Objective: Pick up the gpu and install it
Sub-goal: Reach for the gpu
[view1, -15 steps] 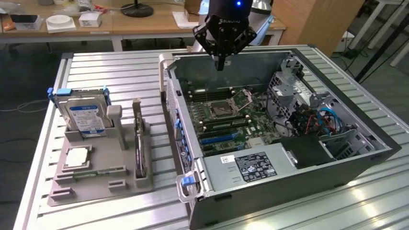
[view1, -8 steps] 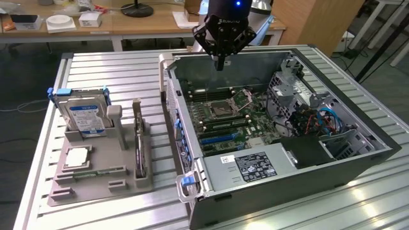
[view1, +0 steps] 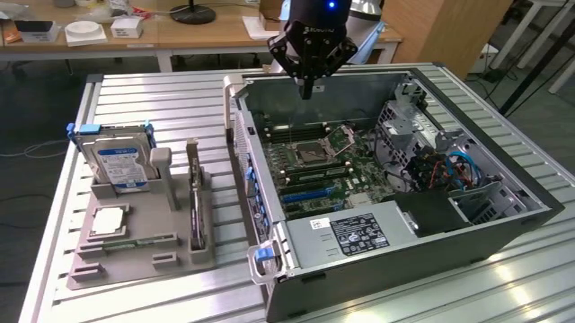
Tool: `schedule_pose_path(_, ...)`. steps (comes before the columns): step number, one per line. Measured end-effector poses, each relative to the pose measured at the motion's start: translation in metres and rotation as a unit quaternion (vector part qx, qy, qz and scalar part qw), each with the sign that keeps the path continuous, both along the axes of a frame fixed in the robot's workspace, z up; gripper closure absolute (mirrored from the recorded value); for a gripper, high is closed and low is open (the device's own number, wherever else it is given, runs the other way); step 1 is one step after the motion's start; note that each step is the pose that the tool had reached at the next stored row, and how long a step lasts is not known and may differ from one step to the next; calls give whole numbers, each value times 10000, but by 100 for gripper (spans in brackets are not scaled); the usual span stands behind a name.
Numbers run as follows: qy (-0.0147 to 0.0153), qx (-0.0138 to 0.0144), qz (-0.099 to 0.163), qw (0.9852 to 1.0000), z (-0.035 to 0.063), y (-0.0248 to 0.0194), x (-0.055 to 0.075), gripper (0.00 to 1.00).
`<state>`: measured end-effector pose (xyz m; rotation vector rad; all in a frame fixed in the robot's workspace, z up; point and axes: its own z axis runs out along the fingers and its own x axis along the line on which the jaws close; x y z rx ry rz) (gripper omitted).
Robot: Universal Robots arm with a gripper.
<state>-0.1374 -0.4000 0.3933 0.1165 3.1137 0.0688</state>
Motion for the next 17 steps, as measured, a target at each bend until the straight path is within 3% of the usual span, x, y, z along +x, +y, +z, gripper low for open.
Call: schedule_pose_path(17,0,0,37,10000,0,0,-143,89)
